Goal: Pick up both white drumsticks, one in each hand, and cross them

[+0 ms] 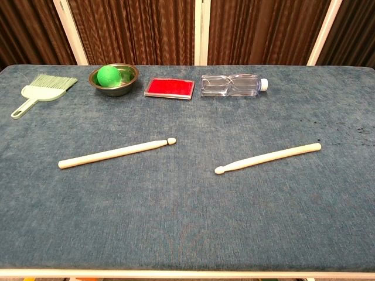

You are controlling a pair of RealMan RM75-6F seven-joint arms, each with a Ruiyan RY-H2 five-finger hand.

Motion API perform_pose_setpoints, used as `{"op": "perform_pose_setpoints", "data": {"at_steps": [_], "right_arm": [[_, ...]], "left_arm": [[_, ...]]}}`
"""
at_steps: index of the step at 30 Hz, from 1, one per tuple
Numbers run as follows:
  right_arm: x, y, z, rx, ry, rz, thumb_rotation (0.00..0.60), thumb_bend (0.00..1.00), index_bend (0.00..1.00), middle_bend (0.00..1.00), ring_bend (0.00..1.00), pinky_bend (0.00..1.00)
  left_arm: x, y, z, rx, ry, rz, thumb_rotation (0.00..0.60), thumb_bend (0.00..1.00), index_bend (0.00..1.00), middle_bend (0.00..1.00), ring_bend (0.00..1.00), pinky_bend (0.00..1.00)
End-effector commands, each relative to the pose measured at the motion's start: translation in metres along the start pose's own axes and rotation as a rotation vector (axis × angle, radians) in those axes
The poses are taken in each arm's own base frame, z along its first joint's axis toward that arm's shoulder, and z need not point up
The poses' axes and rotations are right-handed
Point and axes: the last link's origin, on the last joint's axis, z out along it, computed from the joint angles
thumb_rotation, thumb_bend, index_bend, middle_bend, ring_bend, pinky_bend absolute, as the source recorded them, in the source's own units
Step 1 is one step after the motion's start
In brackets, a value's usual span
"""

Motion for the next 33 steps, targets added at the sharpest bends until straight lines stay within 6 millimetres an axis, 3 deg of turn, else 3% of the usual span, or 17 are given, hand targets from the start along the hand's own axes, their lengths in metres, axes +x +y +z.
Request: {"op": "perform_pose_setpoints", "data": {"at_steps": [1,9,14,19,26,33], "right_arm": [[0.0,0.001,-0.001,-0.005,0.003,0.004,0.6,0.17,0.09,0.14,0.03,0.1],[-0.003,0.004,-0.006,-0.008,0.002,0.024,0.6,0.18,0.09,0.14,0.03,0.1],[-0.011,-0.002,0.003,0.036,-0.02,0.035,0.6,0.21,0.1,0.16,0.04,0.13],[-0.029,-0.021,0.03,0.134,-0.097,0.012,0.6,0.22,0.19,0.24,0.08,0.18],[-0.07,-0.062,0.086,0.276,-0.235,0.009,0.6,0.21,0.24,0.31,0.14,0.25],[-0.11,-0.094,0.115,0.346,-0.261,-0.059,0.6,0.15,0.32,0.37,0.18,0.3]], "left_arm": [[0.001,0.001,-0.001,-0.005,0.0,0.004,0.6,0.0,0.16,0.1,0.01,0.05],[0.001,0.001,-0.004,-0.013,0.007,0.004,0.6,0.0,0.16,0.1,0.01,0.05],[0.002,0.002,-0.002,-0.015,0.012,0.003,0.6,0.0,0.16,0.1,0.01,0.05],[0.002,0.001,-0.002,-0.015,0.009,0.001,0.6,0.0,0.16,0.1,0.01,0.05],[0.002,-0.001,-0.003,-0.004,0.001,0.01,0.6,0.0,0.16,0.1,0.01,0.05],[0.002,-0.002,-0.003,0.008,-0.002,0.015,0.6,0.0,0.16,0.1,0.01,0.05]]}}
